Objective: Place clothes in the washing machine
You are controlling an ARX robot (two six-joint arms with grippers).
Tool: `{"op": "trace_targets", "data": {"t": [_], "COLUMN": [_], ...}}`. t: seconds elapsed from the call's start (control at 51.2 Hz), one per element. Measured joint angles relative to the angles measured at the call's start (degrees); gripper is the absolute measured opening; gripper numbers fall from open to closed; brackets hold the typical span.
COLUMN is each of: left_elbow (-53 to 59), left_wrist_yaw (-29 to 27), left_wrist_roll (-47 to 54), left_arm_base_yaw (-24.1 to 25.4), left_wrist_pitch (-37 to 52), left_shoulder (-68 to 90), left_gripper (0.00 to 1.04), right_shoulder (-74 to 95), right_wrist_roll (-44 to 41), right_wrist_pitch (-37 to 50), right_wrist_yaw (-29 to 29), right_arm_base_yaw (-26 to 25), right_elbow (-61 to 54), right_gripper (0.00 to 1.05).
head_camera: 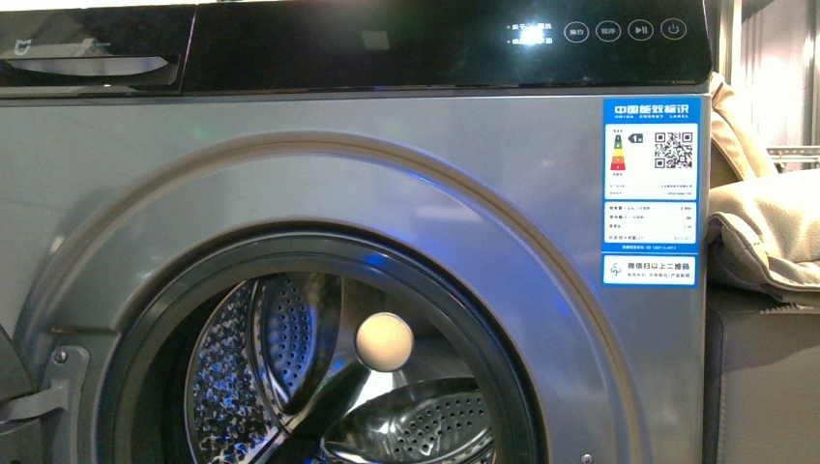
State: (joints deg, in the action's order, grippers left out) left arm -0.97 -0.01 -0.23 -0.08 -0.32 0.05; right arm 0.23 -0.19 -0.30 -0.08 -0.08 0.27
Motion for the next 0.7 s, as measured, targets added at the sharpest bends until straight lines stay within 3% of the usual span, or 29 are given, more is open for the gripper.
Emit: {"op": "trace_targets", "data": {"t": [0.703], "left_elbow": [0.0], "left_wrist_yaw": [0.0], "left_wrist_roll": [0.0], "left_arm_base_yaw": [0.0], "left_wrist_pitch": [0.0], "left_shoulder": [0.0], "left_gripper": [0.98], "right_shoulder": [0.0], "right_wrist_roll": [0.0], "right_wrist_pitch": [0.0], "right_wrist_yaw": [0.0], "right_arm_base_yaw": [0.0], "right_elbow": [0.0], "right_gripper": [0.97]}}
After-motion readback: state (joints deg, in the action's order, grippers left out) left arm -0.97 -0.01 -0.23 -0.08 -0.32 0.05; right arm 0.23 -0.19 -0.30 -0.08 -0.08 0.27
